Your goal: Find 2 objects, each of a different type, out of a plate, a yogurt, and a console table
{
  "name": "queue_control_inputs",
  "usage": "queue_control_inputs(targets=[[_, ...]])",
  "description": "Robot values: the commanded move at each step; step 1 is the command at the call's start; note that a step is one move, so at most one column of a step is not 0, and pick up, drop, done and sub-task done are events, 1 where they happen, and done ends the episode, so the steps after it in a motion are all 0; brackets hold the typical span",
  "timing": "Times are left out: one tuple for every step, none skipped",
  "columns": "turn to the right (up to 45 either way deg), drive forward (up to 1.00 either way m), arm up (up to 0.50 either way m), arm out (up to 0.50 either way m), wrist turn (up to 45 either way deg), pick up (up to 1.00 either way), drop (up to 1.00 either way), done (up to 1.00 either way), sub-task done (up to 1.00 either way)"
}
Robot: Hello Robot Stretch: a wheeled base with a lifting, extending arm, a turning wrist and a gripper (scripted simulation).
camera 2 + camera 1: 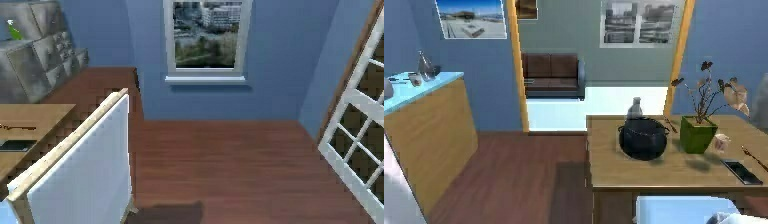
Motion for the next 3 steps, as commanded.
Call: queue_control_inputs(targets=[[-24.0,0.00,0.00,0.00,0.0,0.00,0.00,0.00,0.00],[0.0,0.65,0.00,0.00,0.0,0.00,0.00,0.00,0.00],[18.0,0.00,0.00,0.00,0.0,0.00,0.00,0.00,0.00]])
